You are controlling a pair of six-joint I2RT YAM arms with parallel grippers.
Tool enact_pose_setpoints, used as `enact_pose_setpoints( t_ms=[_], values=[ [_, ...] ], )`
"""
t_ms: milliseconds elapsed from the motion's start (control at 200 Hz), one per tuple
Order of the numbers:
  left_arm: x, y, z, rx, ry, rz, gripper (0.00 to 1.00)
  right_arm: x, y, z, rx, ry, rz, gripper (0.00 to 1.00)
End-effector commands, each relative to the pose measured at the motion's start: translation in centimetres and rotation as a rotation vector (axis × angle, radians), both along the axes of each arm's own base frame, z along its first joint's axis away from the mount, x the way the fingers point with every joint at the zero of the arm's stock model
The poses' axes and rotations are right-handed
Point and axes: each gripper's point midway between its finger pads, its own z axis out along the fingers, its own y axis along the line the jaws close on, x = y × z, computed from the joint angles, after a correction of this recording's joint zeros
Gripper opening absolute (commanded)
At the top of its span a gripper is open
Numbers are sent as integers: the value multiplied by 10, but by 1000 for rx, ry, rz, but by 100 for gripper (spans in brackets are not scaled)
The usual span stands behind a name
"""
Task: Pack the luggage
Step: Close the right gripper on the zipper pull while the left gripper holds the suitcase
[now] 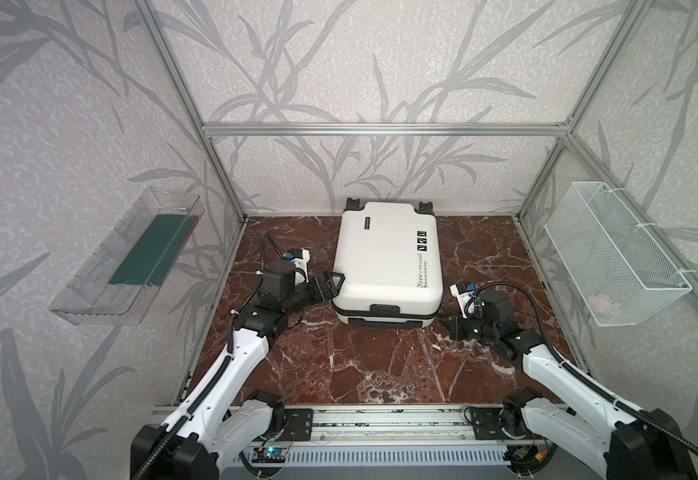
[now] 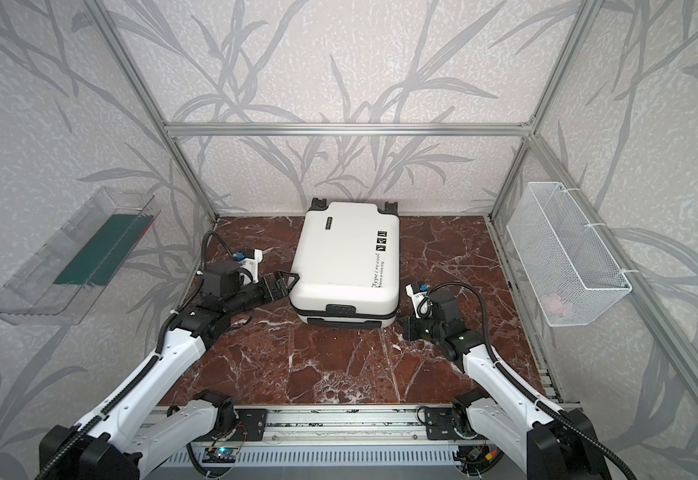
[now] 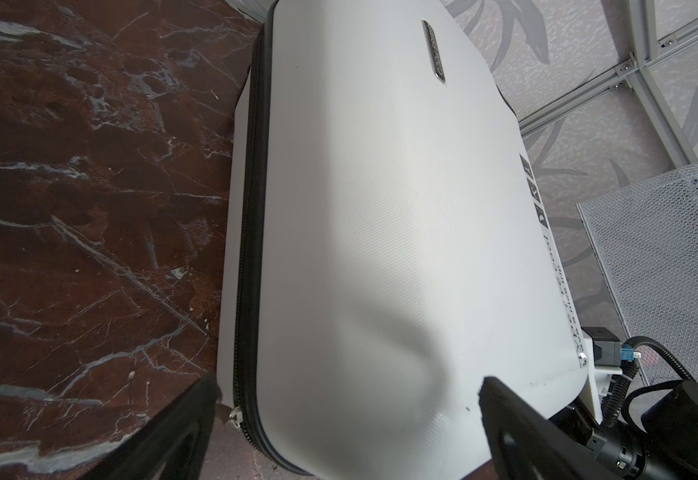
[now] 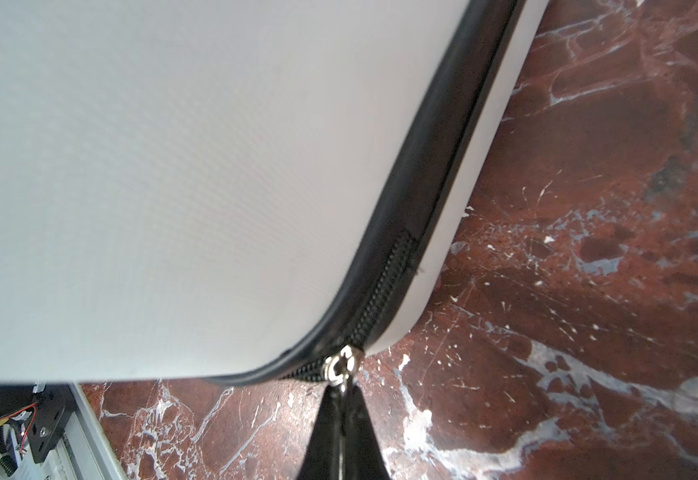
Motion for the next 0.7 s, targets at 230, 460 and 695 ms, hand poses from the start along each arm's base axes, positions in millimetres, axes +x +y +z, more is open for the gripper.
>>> enact_pose_setpoints(
  t_ms=[230,460,695],
  values=[
    [-19,-9,-1,-28,37,-66,99,-1,2,1,21,3,0,0],
    [-49,-17,-11,-48,65,-92,99,0,4,0,18,8,4,0],
    [-53,-26,-22,-34,65,-87,99,-3,6,-3,1,12,14,0]
  ],
)
